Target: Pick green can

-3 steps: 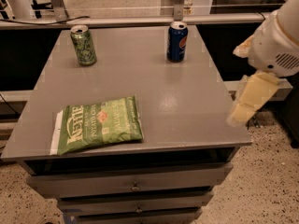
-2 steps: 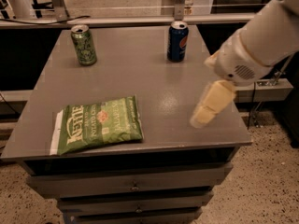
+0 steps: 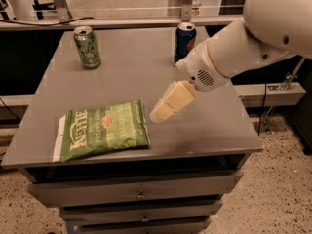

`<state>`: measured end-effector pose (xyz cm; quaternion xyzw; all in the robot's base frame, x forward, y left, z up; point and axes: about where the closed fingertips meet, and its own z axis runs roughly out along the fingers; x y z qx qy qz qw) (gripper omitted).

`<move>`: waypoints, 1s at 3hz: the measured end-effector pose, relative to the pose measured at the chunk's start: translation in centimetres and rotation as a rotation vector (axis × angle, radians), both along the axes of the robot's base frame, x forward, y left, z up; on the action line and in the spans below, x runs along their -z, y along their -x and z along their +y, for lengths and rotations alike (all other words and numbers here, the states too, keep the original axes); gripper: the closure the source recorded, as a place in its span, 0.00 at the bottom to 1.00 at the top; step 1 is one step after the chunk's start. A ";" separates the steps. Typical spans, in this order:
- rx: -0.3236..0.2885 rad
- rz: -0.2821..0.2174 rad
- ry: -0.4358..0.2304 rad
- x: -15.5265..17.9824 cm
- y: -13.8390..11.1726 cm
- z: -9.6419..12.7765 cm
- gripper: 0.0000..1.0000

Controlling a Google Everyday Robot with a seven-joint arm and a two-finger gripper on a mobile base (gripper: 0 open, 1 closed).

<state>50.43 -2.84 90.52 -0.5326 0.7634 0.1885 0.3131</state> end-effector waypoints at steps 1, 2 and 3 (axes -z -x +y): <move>0.000 0.000 0.000 0.0 0.0 0.0 0.00; -0.018 -0.030 -0.014 -0.3 -0.3 0.8 0.00; -0.060 -0.094 -0.067 -0.4 -2.5 3.7 0.00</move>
Offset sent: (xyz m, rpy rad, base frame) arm 0.0094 0.0157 0.0072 0.0386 -0.0749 0.0391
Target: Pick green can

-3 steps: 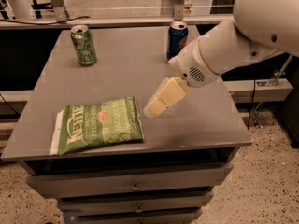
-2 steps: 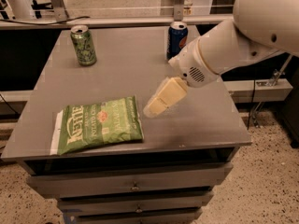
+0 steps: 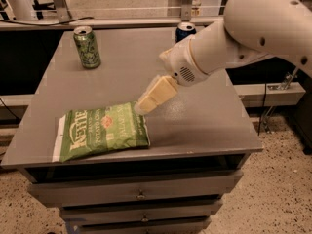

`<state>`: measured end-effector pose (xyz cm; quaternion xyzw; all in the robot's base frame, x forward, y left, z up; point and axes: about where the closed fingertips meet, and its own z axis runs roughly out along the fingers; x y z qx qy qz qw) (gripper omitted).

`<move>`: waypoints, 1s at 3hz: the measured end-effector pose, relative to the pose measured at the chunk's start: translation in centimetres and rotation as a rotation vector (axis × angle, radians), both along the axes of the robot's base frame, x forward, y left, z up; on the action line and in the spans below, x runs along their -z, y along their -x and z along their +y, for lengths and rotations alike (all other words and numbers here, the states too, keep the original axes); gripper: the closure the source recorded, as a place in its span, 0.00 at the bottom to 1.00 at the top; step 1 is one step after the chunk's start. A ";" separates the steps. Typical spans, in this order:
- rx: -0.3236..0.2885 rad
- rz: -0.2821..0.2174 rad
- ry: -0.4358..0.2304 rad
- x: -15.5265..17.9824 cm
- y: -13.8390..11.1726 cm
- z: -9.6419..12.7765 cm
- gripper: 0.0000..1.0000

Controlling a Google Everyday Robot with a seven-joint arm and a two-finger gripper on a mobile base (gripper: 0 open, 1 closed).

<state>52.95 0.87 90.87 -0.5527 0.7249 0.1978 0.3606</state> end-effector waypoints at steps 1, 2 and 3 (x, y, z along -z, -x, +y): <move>-0.034 -0.066 -0.068 -0.2 -3.3 3.4 0.00; -0.051 -0.112 -0.119 0.3 -6.4 6.3 0.00; -0.051 -0.140 -0.154 1.1 -9.1 8.4 0.00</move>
Offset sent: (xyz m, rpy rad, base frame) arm 0.1027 0.0935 -0.0101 0.1822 -0.1644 0.0632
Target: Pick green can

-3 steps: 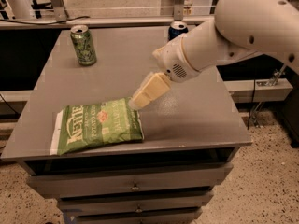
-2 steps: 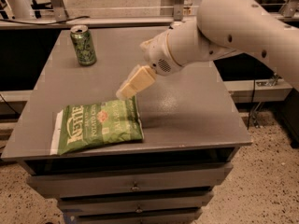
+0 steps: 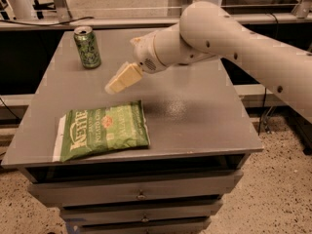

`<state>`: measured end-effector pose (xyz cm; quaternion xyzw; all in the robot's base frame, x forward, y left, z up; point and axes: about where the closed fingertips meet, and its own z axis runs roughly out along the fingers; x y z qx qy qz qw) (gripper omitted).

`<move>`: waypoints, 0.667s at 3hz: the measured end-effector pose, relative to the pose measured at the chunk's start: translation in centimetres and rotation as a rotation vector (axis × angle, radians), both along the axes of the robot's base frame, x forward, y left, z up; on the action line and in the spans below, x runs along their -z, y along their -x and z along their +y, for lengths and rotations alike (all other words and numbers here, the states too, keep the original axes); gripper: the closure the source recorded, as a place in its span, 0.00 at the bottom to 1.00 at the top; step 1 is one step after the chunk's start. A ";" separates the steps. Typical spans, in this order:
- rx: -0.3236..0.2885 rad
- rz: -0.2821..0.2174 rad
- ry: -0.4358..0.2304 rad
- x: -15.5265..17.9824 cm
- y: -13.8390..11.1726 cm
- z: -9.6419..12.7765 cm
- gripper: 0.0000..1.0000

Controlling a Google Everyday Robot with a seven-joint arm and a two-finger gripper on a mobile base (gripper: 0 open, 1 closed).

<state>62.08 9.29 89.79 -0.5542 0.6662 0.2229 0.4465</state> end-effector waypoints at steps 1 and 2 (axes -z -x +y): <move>0.009 -0.016 -0.045 0.4 -2.5 2.0 0.00; 0.011 -0.035 -0.103 0.1 -5.1 4.7 0.00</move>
Offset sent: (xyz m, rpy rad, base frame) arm 0.0848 0.0779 0.0044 0.1781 -0.0597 -0.0197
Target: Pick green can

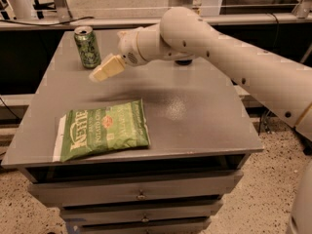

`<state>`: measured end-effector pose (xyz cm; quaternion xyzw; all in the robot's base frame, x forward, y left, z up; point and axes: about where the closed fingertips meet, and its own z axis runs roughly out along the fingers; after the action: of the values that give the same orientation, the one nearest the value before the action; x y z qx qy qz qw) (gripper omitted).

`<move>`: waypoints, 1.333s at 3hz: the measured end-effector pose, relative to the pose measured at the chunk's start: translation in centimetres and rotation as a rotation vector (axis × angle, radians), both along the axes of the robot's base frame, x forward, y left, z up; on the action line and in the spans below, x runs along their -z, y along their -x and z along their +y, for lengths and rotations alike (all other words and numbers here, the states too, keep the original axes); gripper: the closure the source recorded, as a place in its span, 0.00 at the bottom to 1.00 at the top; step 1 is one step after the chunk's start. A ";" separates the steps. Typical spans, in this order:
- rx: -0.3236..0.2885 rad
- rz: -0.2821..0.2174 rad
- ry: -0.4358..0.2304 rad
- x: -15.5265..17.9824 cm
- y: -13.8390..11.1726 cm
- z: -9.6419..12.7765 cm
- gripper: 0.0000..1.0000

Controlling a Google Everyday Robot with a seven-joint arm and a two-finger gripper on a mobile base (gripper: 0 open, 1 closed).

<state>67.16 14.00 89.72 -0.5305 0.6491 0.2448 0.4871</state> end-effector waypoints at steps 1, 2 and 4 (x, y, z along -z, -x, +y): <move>-0.008 -0.014 -0.075 -0.5 -2.6 3.1 0.00; -0.012 -0.021 -0.155 -0.7 -5.3 5.7 0.00; 0.009 0.005 -0.256 1.0 -9.1 8.2 0.00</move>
Offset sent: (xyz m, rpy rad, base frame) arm 0.0901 0.0820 0.0091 0.2574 -0.0307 0.0080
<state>76.22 22.18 88.75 -0.4603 0.6162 0.3250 0.5503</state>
